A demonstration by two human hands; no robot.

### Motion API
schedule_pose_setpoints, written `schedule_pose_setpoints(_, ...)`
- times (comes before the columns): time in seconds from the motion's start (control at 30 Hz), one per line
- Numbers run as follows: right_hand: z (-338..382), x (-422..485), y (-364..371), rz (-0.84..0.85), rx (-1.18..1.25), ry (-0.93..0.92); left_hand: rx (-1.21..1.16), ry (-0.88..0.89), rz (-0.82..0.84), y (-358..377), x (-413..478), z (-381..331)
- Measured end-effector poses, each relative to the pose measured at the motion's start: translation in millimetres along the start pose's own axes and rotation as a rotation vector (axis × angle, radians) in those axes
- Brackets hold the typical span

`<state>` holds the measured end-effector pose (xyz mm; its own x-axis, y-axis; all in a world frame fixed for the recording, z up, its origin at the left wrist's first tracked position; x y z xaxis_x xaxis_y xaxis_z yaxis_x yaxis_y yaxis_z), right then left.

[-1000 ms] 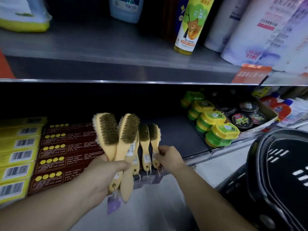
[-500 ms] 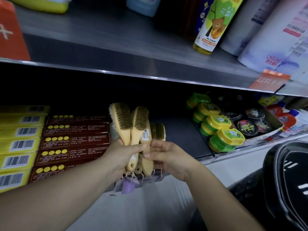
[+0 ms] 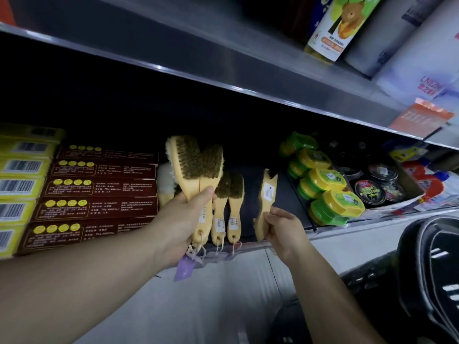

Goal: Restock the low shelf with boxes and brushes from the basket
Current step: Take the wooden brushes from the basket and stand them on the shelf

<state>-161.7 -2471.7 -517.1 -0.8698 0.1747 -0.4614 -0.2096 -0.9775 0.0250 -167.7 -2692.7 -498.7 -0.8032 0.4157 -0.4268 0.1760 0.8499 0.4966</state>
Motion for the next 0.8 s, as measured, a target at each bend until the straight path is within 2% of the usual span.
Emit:
schedule_pose_setpoints(0.17,-16.1,14.5,-1.3,-0.077,-0.293,0.101,0.001,-0.036,-0.016,2.2,-0.6,9.5)
schedule_pose_setpoints(0.5,2.0,23.4,12.6,-0.049,-0.793,0.05,0.087,-0.061,0.053,-1.6,-5.7,11.6)
schedule_pose_setpoints(0.57,11.7,16.7,16.0,-0.1,-0.928,-0.005,0.085,-0.065,0.053,-3.3,-6.6,11.3)
schedule_pose_setpoints(0.63,30.0,3.0,30.2,-0.134,-0.954,-0.162,0.068,-0.063,0.048,-4.6,-6.0,11.0)
schedule_pose_setpoints(0.7,42.2,-10.0,56.0,0.01,-0.838,-0.299,0.054,-0.053,0.047,-5.0,-4.1,9.8)
schedule_pose_setpoints(0.73,42.0,-15.3,71.2,0.139,-0.758,-0.298,0.055,-0.049,0.046,-5.2,-3.1,9.1)
schedule_pose_setpoints(0.8,31.0,-24.9,98.3,0.395,-0.618,-0.177,0.061,-0.042,0.034,-6.2,-1.7,7.5)
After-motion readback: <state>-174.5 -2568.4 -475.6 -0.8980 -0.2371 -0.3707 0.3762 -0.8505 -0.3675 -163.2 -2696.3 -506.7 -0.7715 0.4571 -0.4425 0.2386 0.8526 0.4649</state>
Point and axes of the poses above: each hand's wrist, its own x-axis towards the middle knuckle, its own y-axis out of the palm, z = x × y, the point moved 8 cm from there along x, towards the middle knuckle, and after that the axes turned 14 degrees about z, right-handed, at the moved point
